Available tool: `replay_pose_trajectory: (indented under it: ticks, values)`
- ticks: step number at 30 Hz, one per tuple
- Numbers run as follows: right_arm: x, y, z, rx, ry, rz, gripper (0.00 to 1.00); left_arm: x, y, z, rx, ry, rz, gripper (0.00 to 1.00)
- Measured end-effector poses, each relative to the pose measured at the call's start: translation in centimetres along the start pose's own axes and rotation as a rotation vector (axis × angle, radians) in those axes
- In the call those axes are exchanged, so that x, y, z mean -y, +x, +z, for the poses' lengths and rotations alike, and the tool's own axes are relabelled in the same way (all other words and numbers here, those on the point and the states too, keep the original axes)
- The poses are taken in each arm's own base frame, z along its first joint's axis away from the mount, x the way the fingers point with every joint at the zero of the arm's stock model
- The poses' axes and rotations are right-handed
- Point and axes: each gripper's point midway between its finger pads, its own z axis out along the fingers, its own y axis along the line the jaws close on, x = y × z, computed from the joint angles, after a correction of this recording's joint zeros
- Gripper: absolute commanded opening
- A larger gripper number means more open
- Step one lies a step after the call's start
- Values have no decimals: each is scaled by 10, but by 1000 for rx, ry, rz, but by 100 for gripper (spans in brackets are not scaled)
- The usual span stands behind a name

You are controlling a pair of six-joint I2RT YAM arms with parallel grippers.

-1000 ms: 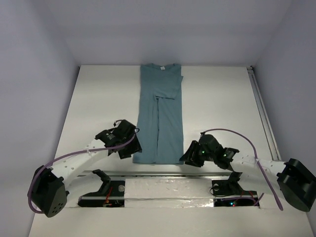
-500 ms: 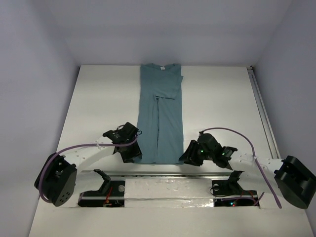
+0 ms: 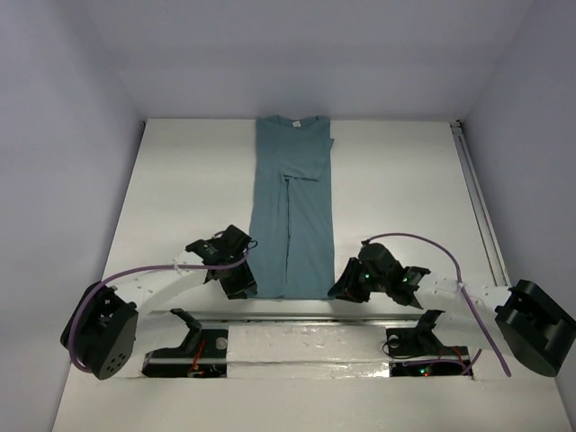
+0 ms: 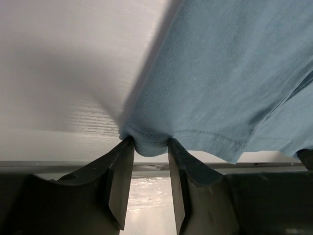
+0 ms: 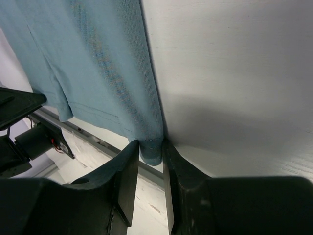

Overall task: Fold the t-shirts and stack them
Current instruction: Grab the bottom of the folded rectangular tshirt with both arms

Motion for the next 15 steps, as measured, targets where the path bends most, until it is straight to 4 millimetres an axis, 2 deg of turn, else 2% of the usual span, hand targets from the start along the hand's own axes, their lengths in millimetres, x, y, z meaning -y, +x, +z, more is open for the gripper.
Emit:
replay_pose_trajectory:
  ticks: [3, 6, 8, 9, 11, 12, 13, 15]
  values:
    - [-1, 1, 0, -5, -3, 0, 38, 0, 0, -1, 4, 2, 0, 34]
    - [-3, 1, -1, -8, -9, -2, 41, -1, -1, -1, 8, -5, 1, 42]
    - [-4, 1, -1, -8, -12, -3, 39, -2, -2, -1, 13, -9, 1, 44]
    - [-4, 1, -1, -8, -12, -3, 33, -2, -3, -1, 15, -11, 0, 44]
    - [-3, 1, -1, -8, -11, -5, 26, -1, -3, -1, 17, -13, 0, 33]
    - [-3, 1, -1, -10, -9, -5, 17, -2, -3, 0, 17, -15, -1, 30]
    - [-2, 2, 0, -12, -7, -9, 12, -2, -3, 0, 16, -18, -1, 21]
    - [-1, 2, 0, -15, -3, -7, 5, -2, -3, 1, 16, -21, -3, 9]
